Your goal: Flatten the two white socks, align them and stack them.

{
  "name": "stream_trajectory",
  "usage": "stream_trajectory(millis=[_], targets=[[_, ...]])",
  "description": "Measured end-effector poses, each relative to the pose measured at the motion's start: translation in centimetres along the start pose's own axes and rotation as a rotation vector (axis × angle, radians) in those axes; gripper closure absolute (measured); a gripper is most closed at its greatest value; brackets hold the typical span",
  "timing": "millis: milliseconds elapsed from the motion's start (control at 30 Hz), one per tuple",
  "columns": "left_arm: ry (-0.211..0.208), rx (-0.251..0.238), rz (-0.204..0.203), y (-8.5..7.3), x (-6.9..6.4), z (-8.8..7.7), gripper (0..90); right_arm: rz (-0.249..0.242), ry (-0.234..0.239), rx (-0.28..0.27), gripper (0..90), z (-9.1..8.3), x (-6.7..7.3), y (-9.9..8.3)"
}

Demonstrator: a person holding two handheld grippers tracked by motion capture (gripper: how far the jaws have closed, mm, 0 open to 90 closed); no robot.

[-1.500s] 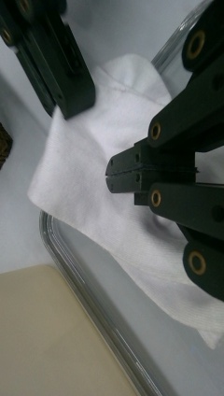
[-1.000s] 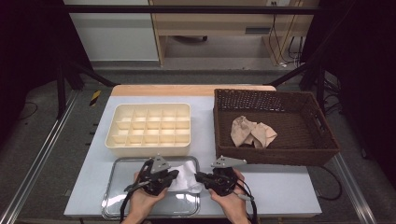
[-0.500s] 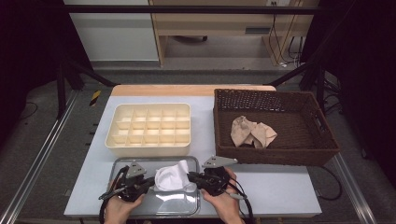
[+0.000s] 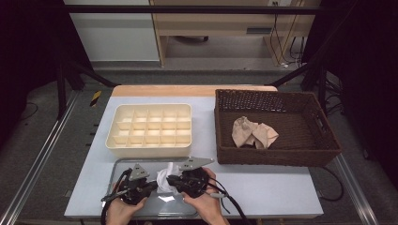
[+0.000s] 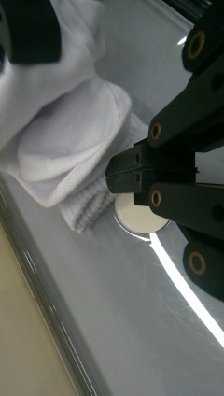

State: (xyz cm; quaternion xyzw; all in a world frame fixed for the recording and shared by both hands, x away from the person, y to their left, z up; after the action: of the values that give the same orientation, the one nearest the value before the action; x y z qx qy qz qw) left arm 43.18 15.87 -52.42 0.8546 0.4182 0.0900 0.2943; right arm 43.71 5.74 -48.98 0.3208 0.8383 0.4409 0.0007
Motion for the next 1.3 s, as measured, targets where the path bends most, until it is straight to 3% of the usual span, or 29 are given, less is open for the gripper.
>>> stream_trajectory(millis=[100, 233, 400, 567, 733, 900, 1000, 1067, 1300], targets=[[-0.004, 0.002, 0.004, 0.0, 0.1, 0.0, 89.6, -0.006, 0.012, 0.004, 85.5, 0.7, 0.3, 0.2], [-0.014, -0.017, -0.019, 0.2, 0.5, -0.4, 89.6, -0.009, 0.019, 0.022, 85.4, 1.7, 0.4, 0.0], [-0.018, -0.127, -0.071, 1.8, 1.8, -2.6, 89.6, -0.034, 0.004, 0.057, 84.8, 3.2, 0.6, -0.8], [-0.009, -0.200, -0.055, 3.3, 2.1, -3.7, 88.2, -0.040, -0.003, 0.063, 84.8, 3.9, 0.8, -1.1], [-0.006, -0.218, -0.006, 4.6, 1.5, -3.1, 80.9, -0.052, -0.010, 0.064, 84.8, 3.9, 0.9, -1.2], [0.014, -0.185, 0.047, 4.9, 0.8, -1.6, 63.1, -0.063, -0.013, 0.066, 84.7, 3.8, 0.9, -1.2], [0.052, -0.134, 0.056, 4.3, 1.2, -0.6, 60.8, -0.065, -0.013, 0.068, 84.5, 3.8, 1.0, -1.3], [0.052, -0.097, 0.041, 3.7, 1.6, 0.0, 60.7, -0.065, -0.009, 0.076, 83.5, 3.6, 1.0, -1.3], [0.029, -0.079, -0.013, 2.5, 1.9, 0.0, 60.3, -0.066, -0.052, 0.098, 78.7, 1.8, 0.2, -1.6]])
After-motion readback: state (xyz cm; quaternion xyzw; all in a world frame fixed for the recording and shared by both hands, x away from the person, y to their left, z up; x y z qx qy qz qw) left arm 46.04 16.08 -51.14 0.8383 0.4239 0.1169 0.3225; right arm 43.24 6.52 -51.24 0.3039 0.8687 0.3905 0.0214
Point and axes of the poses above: each handheld gripper's, and its own axes: z roughly forward along the jaws, y roughly out of its top, x roughly to its left, the point moved 9 cm from there along z, roughly forward along the jaws, and after that the axes turned 6 degrees about x, right-handed, at the moved point
